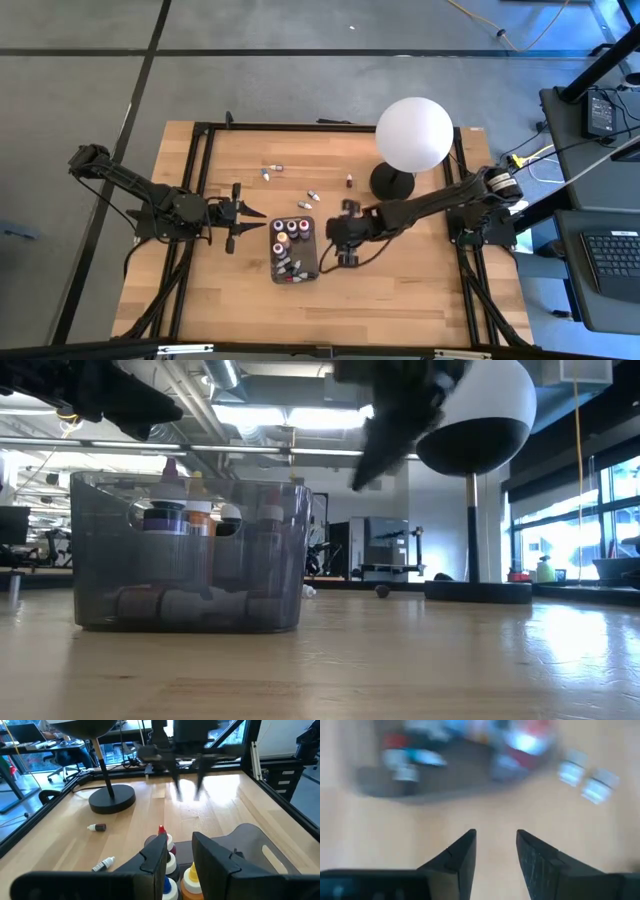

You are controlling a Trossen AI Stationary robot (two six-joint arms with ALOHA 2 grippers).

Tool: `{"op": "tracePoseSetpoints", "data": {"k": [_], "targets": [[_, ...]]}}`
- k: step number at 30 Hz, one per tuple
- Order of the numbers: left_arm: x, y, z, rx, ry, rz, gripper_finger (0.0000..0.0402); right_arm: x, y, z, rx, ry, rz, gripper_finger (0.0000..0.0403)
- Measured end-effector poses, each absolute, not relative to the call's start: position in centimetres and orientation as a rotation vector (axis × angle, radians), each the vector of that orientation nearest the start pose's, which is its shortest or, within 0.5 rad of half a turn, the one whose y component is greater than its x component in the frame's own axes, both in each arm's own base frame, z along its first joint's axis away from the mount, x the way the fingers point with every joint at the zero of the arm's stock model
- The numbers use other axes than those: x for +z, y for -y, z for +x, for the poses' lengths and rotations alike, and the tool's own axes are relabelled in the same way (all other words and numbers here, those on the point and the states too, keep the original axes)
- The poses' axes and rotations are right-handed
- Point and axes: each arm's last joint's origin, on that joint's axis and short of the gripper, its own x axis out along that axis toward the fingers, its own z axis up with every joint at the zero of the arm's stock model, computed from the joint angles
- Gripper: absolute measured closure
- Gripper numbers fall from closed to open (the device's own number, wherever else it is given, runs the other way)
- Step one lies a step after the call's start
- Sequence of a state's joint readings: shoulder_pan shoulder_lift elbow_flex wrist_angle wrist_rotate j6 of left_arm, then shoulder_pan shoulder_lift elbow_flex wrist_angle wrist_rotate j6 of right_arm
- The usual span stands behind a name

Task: Pick & Place food coloring
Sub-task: Put the small red food coloring bottle into the black bin

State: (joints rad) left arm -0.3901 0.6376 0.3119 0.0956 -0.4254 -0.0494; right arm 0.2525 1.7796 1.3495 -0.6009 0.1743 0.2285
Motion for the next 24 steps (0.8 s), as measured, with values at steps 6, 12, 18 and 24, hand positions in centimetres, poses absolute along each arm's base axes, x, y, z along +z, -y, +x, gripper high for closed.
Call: {"op": "tracePoseSetpoints", "data": {"k": [6,12,18,24], "targets": [[21.7,4.6,14.4,0.041,-0.214,0.044,0.0313,21.5,-7.2,35.3,-0.416,-1.043,0.041,0.026],[21.7,4.6,14.4,0.04,-0.215,0.045,0.0313,19.0,-6.0,35.5,-0.428,-0.962,0.119,0.026],[21.7,4.6,14.4,0.041,-0.214,0.045,0.0313,17.9,-4.4,35.2,-0.526,-0.948,0.146,0.0257],[21.7,4.6,14.4,0.04,-0.214,0.045,0.0313,16.9,-1.7,34.6,-0.721,-0.911,0.256,0.0206]]}}
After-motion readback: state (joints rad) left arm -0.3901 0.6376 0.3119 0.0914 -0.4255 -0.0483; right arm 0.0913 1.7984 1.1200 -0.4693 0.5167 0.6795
